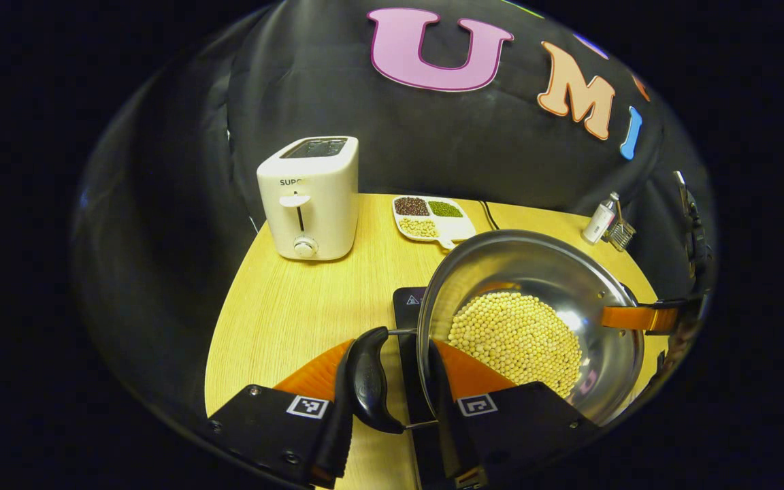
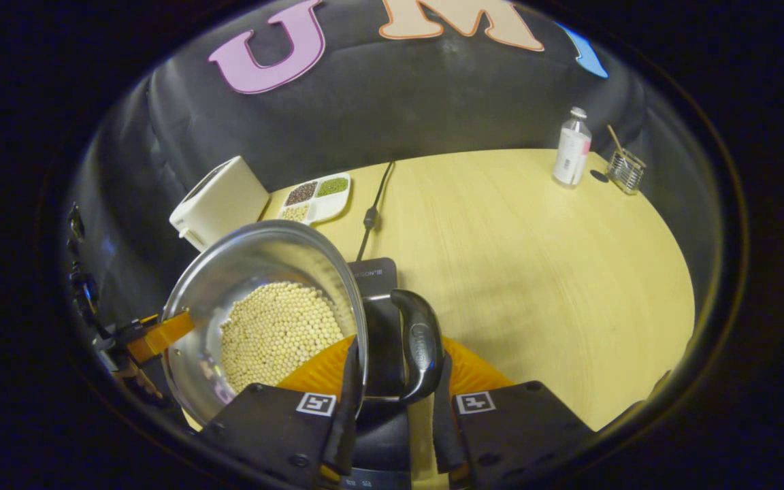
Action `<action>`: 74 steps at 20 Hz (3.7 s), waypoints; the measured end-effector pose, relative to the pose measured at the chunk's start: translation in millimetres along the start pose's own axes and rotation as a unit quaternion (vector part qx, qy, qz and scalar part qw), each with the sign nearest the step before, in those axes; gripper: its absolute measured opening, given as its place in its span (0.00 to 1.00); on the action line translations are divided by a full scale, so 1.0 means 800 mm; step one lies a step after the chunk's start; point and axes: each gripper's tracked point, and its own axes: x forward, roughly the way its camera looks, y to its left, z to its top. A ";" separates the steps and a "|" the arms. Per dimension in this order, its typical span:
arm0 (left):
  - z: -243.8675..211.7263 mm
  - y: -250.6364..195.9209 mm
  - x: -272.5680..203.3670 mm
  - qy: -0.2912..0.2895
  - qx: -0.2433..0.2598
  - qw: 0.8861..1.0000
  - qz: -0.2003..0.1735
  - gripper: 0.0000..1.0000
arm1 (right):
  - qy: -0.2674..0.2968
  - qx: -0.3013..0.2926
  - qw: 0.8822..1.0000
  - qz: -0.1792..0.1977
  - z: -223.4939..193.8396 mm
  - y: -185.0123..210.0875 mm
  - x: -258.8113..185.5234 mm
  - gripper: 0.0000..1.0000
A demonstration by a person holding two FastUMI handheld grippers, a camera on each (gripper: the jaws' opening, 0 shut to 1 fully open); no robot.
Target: First push the handle of the pot to place it horizontally, then grasp the pot with both hands and set it on the induction cooktop.
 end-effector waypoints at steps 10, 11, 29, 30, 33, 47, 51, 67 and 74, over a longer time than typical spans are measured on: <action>-0.023 -0.007 -0.015 0.044 -0.011 0.998 0.036 0.81 | 0.001 0.011 1.000 0.018 0.004 -0.002 -0.013 0.91; -0.019 -0.002 -0.023 0.039 -0.003 0.998 0.048 0.83 | 0.000 0.013 1.000 0.020 0.005 -0.004 -0.016 0.90; -0.011 -0.046 -0.142 -0.027 -0.009 0.988 0.151 0.80 | -0.017 0.018 0.996 0.089 -0.004 -0.084 -0.104 0.94; -0.023 -0.068 -0.146 -0.020 -0.025 0.988 0.153 0.78 | -0.016 0.002 0.996 0.092 -0.005 -0.101 -0.110 0.94; -0.054 -0.144 -0.159 -0.007 -0.058 0.985 0.165 0.80 | -0.026 -0.020 0.994 0.103 -0.004 -0.160 -0.134 0.94; 0.028 -0.423 -0.204 -0.083 -0.010 0.994 0.077 0.81 | -0.143 -0.034 0.981 0.127 0.090 -0.279 -0.266 0.92; 0.100 -0.452 -0.255 -0.173 -0.033 0.984 0.035 0.82 | -0.235 -0.018 0.964 0.120 0.162 -0.272 -0.353 0.92; 0.215 -0.459 -0.497 -0.420 0.084 0.903 0.027 0.79 | -0.427 -0.107 0.895 0.073 0.182 -0.186 -0.565 0.93; 0.205 -0.466 -0.487 -0.396 0.067 0.915 0.026 0.79 | -0.454 -0.096 0.883 0.077 0.213 -0.198 -0.599 0.94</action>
